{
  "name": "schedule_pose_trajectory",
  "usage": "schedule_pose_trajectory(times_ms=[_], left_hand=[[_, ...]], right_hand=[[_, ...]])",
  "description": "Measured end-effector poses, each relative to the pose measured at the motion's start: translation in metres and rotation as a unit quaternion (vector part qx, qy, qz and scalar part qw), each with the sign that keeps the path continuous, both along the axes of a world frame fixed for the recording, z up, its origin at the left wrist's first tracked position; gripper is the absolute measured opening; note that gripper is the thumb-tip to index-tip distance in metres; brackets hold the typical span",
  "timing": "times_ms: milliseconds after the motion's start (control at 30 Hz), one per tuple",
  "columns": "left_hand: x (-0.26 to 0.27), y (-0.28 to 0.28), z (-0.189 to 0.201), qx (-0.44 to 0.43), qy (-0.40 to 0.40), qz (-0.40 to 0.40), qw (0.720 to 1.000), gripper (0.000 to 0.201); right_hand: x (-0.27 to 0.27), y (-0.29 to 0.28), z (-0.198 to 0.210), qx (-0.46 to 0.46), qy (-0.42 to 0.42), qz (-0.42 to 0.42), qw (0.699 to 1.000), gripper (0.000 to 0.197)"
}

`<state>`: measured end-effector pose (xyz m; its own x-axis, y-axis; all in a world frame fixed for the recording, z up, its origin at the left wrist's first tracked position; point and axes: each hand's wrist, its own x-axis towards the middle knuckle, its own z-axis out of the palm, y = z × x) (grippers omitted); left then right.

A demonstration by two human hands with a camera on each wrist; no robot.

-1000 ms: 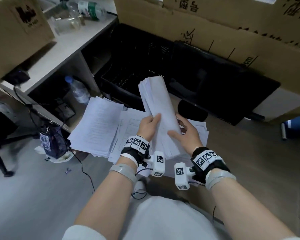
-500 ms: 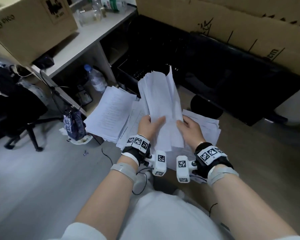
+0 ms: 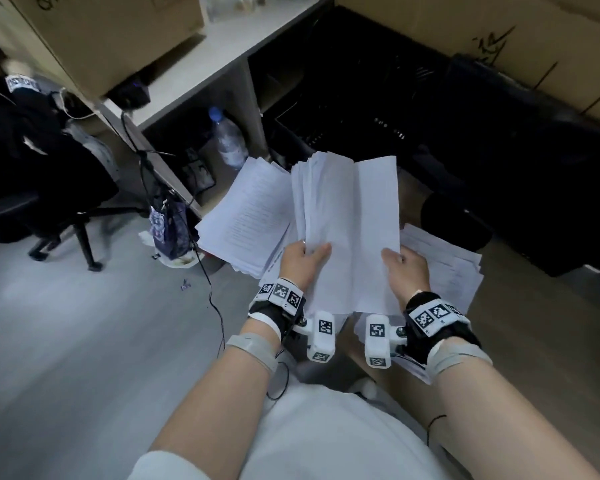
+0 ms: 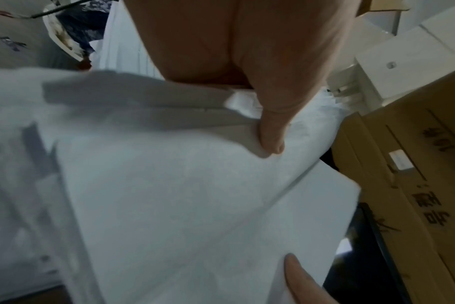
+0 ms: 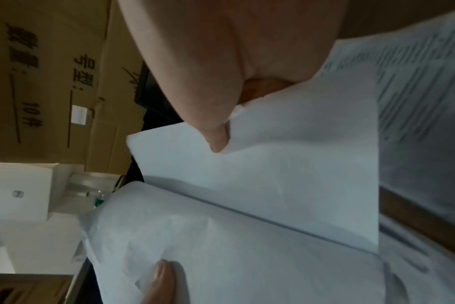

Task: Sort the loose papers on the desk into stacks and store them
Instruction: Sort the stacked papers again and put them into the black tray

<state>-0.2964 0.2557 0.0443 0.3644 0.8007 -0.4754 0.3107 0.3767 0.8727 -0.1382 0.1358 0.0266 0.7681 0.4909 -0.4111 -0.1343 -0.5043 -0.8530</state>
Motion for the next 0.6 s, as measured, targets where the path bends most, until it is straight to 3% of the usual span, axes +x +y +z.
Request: schedule_pose_trajectory(times_ms=[167,300,467,600], left_hand=[[-0.038,0.069,-0.023,0.017,0.074,0.008,0.997,0.022],[-0.059,0.123,-0.030,0.019,0.080,0.004,0.997,0.023],[-0.064,0.159,-0.034,0.023,0.077,-0.008,0.997,0.019],[-0.059,0.162,-0.041,-0.018,0.054,0.005,0.998,0.027]], right_hand=[[-0.031,0.062,-0.010,-0.030,-0.023,-0.016,0.999,0.031],[-0.053,0.108,-0.010,-0.046,-0.004,0.005,0.999,0.025],[-0.077,0.135,-0.010,-0.035,0.014,-0.048,0.998,0.022],[-0.102,0.146,-0.004,0.033,0.103,0.028,0.994,0.014]])
